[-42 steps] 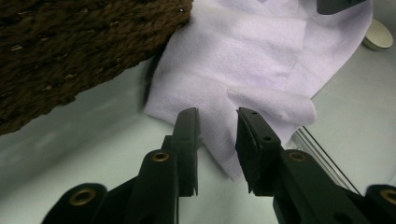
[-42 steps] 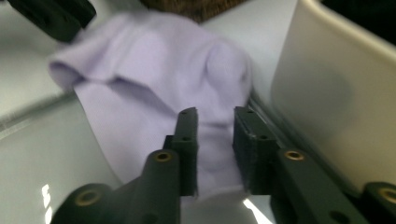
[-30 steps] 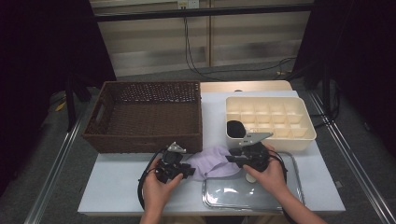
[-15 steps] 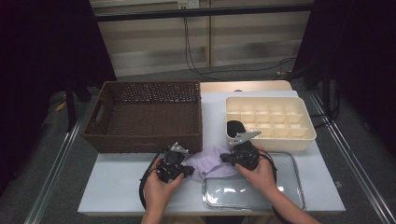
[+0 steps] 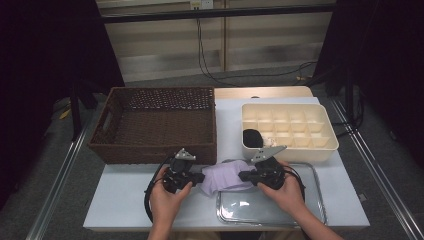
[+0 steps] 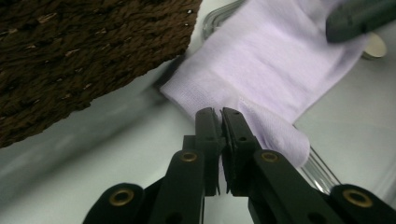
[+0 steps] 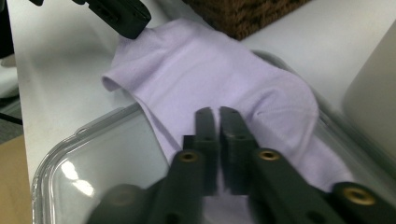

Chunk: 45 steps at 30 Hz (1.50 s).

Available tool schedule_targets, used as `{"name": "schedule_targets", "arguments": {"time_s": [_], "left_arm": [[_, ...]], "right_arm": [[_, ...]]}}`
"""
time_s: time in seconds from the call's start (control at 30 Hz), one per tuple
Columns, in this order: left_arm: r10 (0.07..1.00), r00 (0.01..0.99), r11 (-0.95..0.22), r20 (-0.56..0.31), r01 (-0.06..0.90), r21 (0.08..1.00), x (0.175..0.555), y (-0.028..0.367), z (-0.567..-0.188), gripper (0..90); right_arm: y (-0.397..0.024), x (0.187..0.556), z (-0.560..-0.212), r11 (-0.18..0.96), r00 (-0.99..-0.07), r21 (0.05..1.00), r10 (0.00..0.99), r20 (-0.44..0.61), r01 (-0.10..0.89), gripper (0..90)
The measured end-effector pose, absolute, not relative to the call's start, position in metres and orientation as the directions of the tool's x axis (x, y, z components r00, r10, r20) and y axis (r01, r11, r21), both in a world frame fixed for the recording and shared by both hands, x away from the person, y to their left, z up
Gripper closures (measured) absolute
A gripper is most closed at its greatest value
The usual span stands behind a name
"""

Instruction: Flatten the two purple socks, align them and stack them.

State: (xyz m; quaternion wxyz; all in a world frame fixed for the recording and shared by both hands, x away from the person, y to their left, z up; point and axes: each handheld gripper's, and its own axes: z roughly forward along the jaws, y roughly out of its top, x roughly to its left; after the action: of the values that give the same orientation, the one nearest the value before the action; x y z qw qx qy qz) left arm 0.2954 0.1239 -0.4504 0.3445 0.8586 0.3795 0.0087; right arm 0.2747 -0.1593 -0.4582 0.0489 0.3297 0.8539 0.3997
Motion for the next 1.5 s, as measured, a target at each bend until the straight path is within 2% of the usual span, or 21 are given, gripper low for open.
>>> {"name": "schedule_targets", "arguments": {"time_s": [0.07,0.2,0.3,0.33,0.43,0.47,0.83,1.07,1.23,1.3,1.37,1.5], "left_arm": [[0.655,0.716,-0.484,-0.24,0.642,0.594,0.296,0.124,-0.452,86.0],[0.661,0.709,-0.471,-0.248,0.648,0.598,0.296,0.124,-0.451,86.0],[0.656,0.714,-0.483,-0.243,0.645,0.592,0.297,0.125,-0.451,86.0],[0.654,0.716,-0.485,-0.243,0.644,0.592,0.297,0.125,-0.452,86.1],[0.656,0.715,-0.488,-0.242,0.646,0.587,0.298,0.124,-0.453,86.4],[0.658,0.712,-0.481,-0.247,0.649,0.59,0.298,0.123,-0.453,86.4],[0.638,0.726,-0.478,-0.257,0.635,0.606,0.298,0.125,-0.442,86.6],[0.624,0.727,-0.467,-0.285,0.64,0.61,0.303,0.121,-0.443,86.6],[0.635,0.723,-0.466,-0.273,0.64,0.611,0.307,0.118,-0.451,79.2],[0.634,0.716,-0.458,-0.292,0.653,0.603,0.307,0.118,-0.454,75.7],[0.634,0.716,-0.456,-0.293,0.652,0.606,0.305,0.119,-0.454,73.9],[0.633,0.715,-0.463,-0.295,0.655,0.597,0.302,0.12,-0.453,75.0]], "right_arm": [[-0.161,0.276,-0.461,0.448,-0.768,0.727,0.618,0.169,0.52,76.8],[-0.168,0.284,-0.454,0.399,-0.722,0.763,0.68,0.125,0.508,71.2],[-0.167,0.292,-0.46,0.425,-0.71,0.735,0.696,0.108,0.528,71.8],[-0.166,0.293,-0.464,0.449,-0.707,0.72,0.702,0.082,0.529,75.8],[-0.165,0.291,-0.472,0.448,-0.713,0.715,0.694,0.101,0.537,86.4],[-0.165,0.292,-0.472,0.443,-0.716,0.715,0.689,0.113,0.54,86.9],[-0.174,0.284,-0.446,0.393,-0.719,0.748,0.677,0.158,0.535,87.2],[-0.188,0.277,-0.442,0.395,-0.714,0.731,0.677,0.177,0.556,87.2],[-0.193,0.274,-0.447,0.414,-0.707,0.719,0.691,0.151,0.558,86.9],[-0.193,0.273,-0.45,0.412,-0.698,0.715,0.701,0.146,0.564,84.4],[-0.192,0.272,-0.453,0.416,-0.699,0.72,0.703,0.133,0.555,77.5],[-0.186,0.272,-0.449,0.416,-0.711,0.742,0.694,0.114,0.525,72.6]]}}
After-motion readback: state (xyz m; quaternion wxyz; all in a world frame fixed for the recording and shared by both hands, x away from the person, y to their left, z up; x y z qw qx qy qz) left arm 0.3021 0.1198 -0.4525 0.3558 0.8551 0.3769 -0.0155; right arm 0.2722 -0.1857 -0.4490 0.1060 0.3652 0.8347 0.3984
